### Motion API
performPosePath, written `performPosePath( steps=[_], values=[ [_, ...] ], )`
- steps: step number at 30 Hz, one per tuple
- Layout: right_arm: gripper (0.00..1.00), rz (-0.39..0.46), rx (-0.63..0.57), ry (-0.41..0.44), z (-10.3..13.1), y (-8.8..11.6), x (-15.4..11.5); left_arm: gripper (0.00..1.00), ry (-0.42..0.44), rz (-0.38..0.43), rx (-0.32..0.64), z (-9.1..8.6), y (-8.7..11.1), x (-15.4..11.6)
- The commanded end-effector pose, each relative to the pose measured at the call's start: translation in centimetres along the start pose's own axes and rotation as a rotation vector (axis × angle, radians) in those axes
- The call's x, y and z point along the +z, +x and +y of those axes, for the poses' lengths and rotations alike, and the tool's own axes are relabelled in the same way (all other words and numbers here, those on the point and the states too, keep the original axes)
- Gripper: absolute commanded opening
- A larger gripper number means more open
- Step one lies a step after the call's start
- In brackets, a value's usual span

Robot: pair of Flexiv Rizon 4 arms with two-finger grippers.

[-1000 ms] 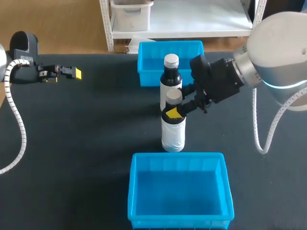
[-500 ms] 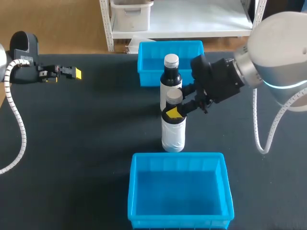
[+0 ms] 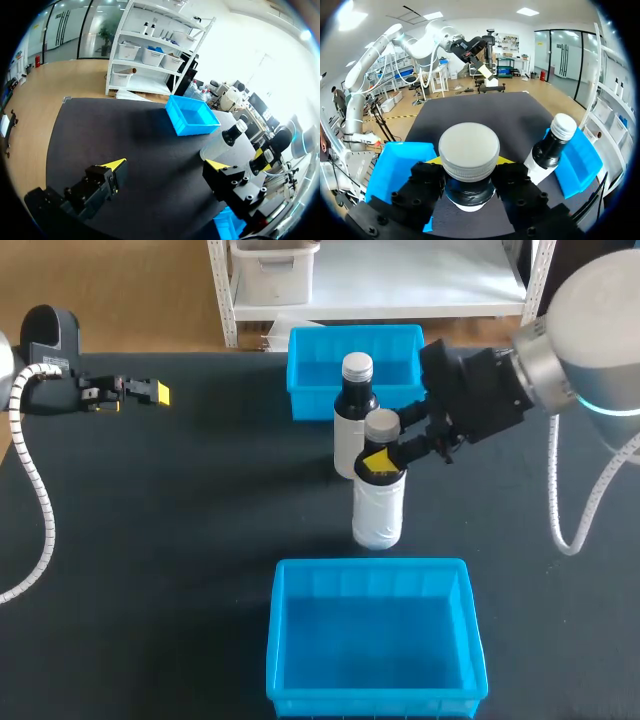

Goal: Pick up the bottle, and place it in the far bin if it is heavy, or in the near bin if it is light.

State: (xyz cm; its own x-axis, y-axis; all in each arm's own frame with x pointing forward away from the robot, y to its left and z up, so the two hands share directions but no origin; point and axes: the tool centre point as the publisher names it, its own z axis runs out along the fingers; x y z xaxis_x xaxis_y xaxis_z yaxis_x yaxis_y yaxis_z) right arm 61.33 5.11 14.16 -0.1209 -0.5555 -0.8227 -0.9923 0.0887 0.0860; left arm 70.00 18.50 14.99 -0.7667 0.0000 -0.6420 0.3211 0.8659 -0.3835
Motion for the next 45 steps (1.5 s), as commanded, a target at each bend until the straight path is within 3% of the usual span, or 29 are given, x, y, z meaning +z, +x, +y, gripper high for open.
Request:
performPosePath(
  steps=[1, 14, 20, 31, 45],
  values=[
    [0.00, -0.009, 0.008, 0.022, 0.8, -0.1, -2.4, 1.00, 0.000, 0.000, 0.000, 0.0, 0.0, 0.0],
    [0.00, -0.021, 0.035, 0.070, -0.4, -0.1, -6.9, 1.00, 0.000, 0.000, 0.000, 0.0, 0.0, 0.0],
    [0.00, 0.015, 0.024, 0.086, -1.5, -0.3, -8.8, 1.00, 0.000, 0.000, 0.000, 0.0, 0.0, 0.0],
    [0.00, 0.071, -0.035, 0.121, -5.7, -1.1, -11.7, 1.00, 0.000, 0.000, 0.000, 0.0, 0.0, 0.0],
    [0.00, 0.049, -0.051, 0.145, -12.1, -2.3, -13.7, 1.00, 0.000, 0.000, 0.000, 0.0, 0.0, 0.0]
  ],
)
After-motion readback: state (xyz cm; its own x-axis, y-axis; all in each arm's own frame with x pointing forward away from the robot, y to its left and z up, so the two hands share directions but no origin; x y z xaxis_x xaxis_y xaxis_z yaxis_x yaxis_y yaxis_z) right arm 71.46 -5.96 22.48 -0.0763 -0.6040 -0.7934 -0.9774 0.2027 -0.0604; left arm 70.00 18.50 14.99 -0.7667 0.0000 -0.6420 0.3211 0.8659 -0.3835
